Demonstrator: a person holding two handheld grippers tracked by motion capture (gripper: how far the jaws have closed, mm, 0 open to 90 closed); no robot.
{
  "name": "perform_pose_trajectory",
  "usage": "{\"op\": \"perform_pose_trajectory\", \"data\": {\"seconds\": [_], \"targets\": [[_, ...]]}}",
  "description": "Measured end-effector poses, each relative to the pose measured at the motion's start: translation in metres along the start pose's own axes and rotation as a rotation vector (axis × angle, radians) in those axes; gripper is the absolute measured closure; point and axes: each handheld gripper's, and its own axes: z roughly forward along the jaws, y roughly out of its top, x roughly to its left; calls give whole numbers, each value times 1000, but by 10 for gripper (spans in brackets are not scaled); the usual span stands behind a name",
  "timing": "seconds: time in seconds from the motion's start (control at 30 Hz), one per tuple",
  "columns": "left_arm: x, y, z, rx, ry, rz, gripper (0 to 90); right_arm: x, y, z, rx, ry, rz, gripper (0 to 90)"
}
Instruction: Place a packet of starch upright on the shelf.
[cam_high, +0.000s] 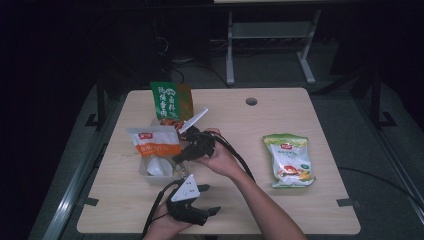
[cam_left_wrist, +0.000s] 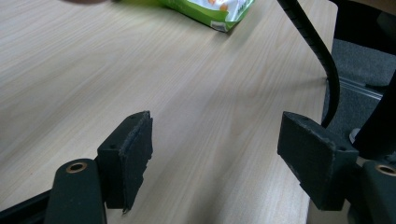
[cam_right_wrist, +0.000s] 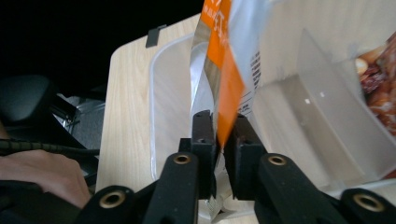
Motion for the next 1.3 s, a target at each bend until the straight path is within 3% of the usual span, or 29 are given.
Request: {"op": "perform_pose_trajectory", "data": {"seconds": [0.23,0.3,0.8,1.3], "targets": [[0,0,0,-1,4,6,263,2,-6,-24,-23,-21,16,716],[0,0,0,-1,1,-10,262,2,-10,-33,-28,-30,22,703],[2,1,2,4,9,9,260,-8,-54,-97,-57,-121,114,623],[3,1,1,0,14,11,260,-12,-86,-137,-74,-202,173,560]]}}
